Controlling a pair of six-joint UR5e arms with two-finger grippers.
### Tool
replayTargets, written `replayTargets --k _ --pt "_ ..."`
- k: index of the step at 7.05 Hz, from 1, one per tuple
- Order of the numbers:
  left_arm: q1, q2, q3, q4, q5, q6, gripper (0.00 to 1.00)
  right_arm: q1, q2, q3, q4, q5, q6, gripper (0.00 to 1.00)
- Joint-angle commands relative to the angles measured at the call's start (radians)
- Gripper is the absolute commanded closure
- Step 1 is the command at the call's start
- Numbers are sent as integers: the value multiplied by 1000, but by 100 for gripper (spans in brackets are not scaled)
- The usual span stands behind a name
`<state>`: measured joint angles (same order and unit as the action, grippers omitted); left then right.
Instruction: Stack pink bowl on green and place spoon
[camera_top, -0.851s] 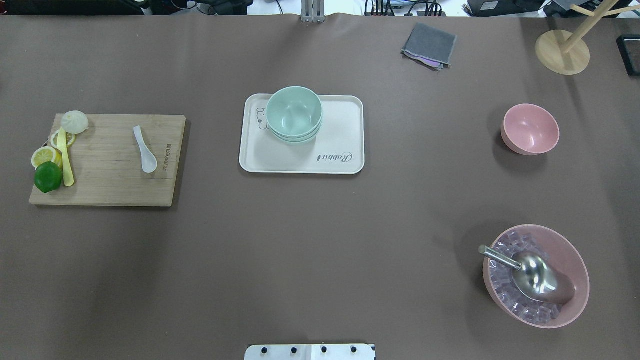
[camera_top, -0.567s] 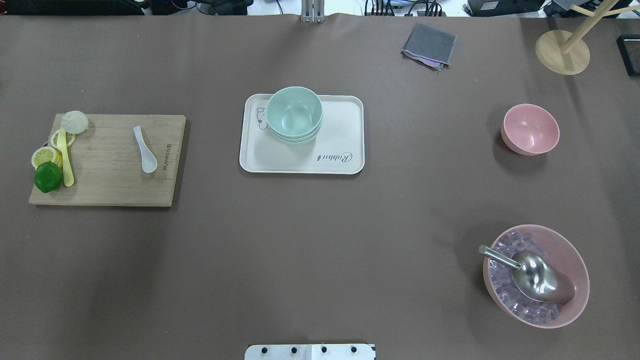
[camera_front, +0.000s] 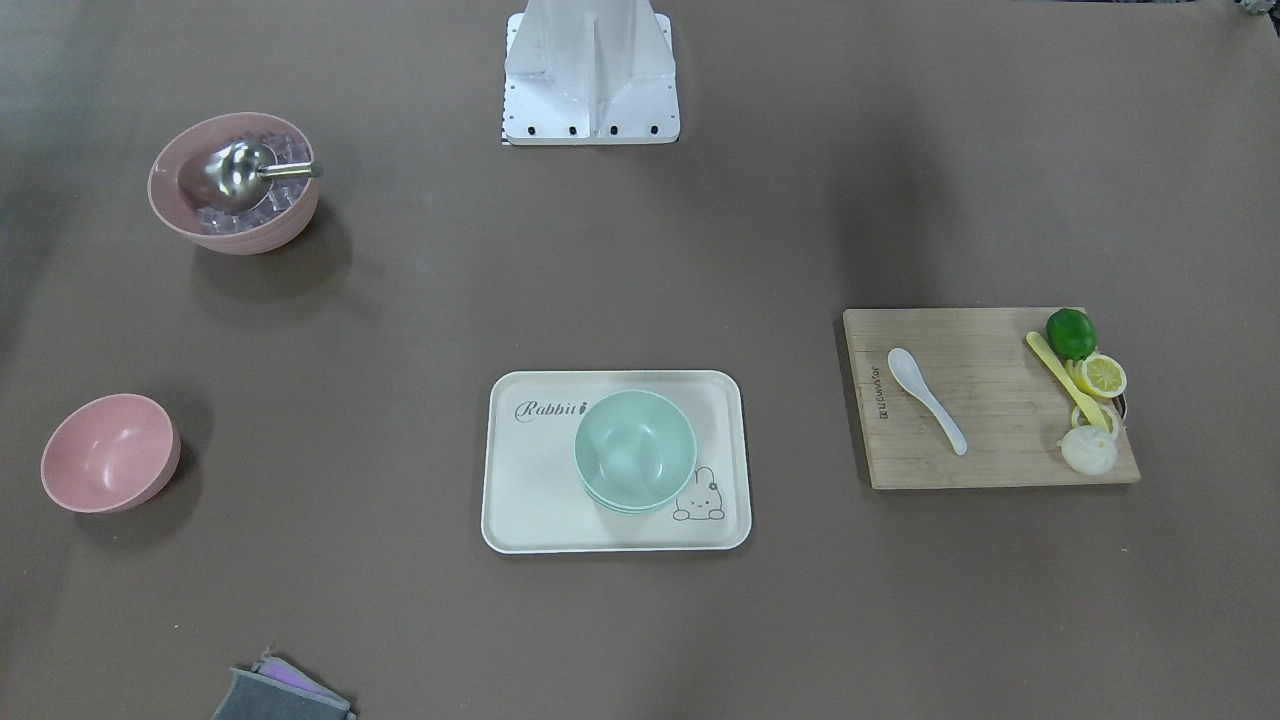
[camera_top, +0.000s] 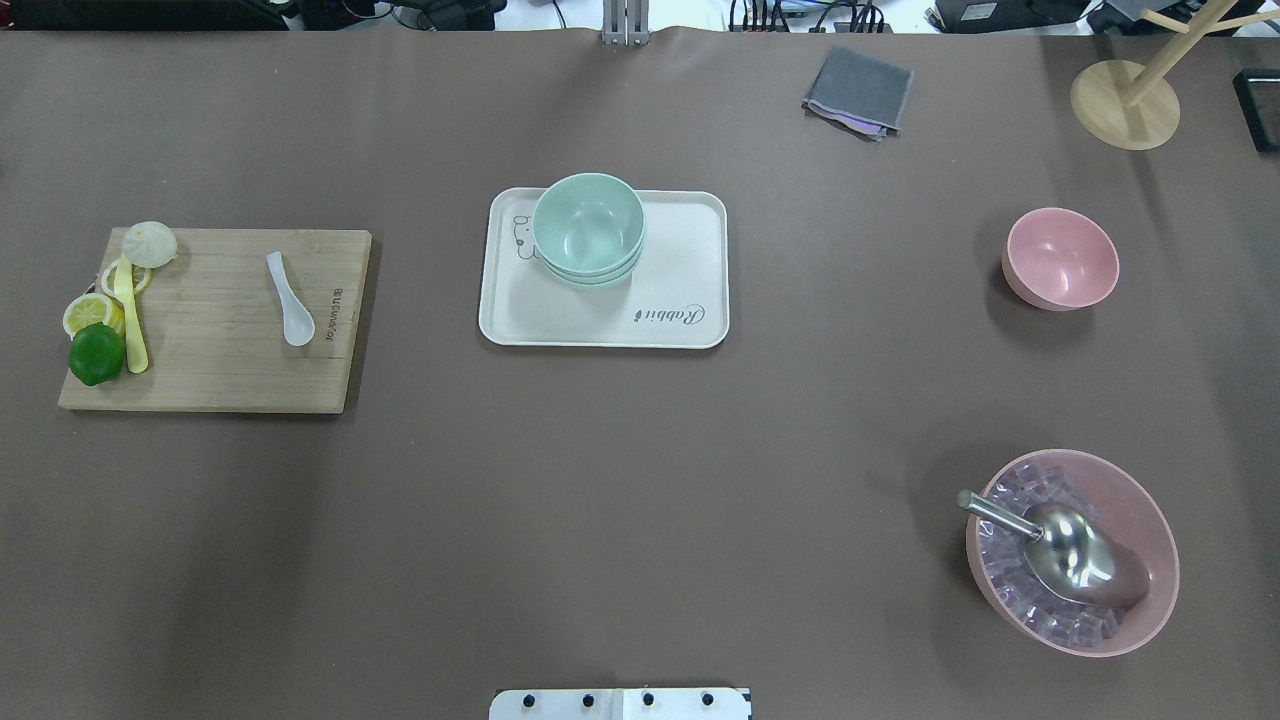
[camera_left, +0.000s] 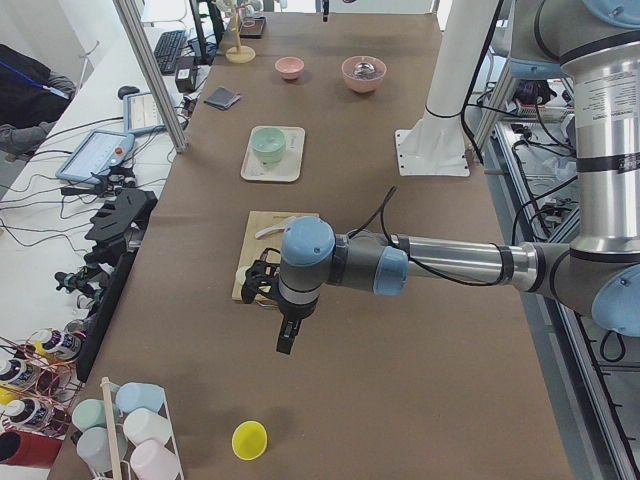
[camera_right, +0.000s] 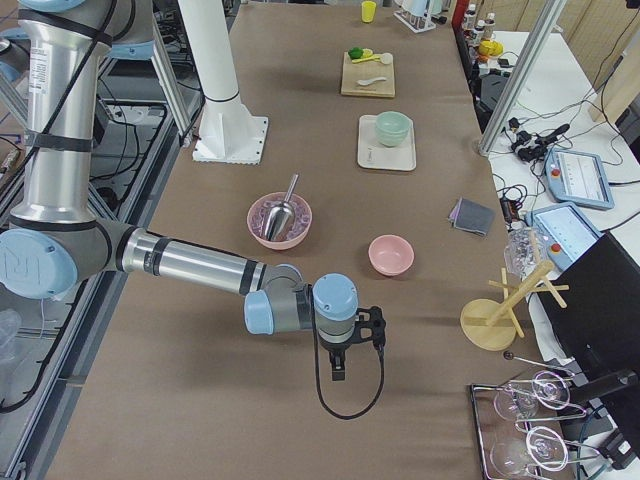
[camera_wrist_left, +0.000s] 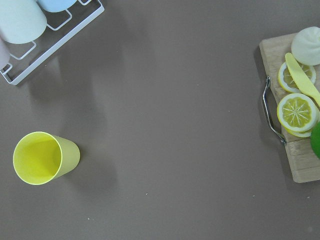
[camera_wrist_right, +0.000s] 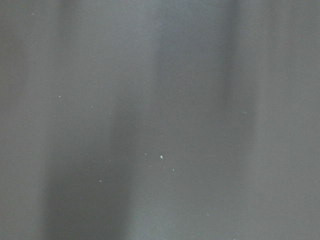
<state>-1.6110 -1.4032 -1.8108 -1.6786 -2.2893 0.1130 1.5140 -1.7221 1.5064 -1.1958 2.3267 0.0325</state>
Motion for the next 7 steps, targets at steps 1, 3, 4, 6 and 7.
replayTargets --k 1,3,4,6,7 --pt "0 -16 -2 -3 -1 -10 1 0 -10 -12 216 0 9 0" --pt "-1 -68 -5 -7 -7 -12 1 0 -11 0 411 11 35 0" --pt "-1 -103 -7 -21 -10 -7 1 0 -7 12 468 20 116 0" --pt "0 -140 17 -191 -9 -15 1 -2 34 47 534 31 188 0" --pt "2 -175 36 -202 -15 -10 1 -3 59 47 538 52 188 0"
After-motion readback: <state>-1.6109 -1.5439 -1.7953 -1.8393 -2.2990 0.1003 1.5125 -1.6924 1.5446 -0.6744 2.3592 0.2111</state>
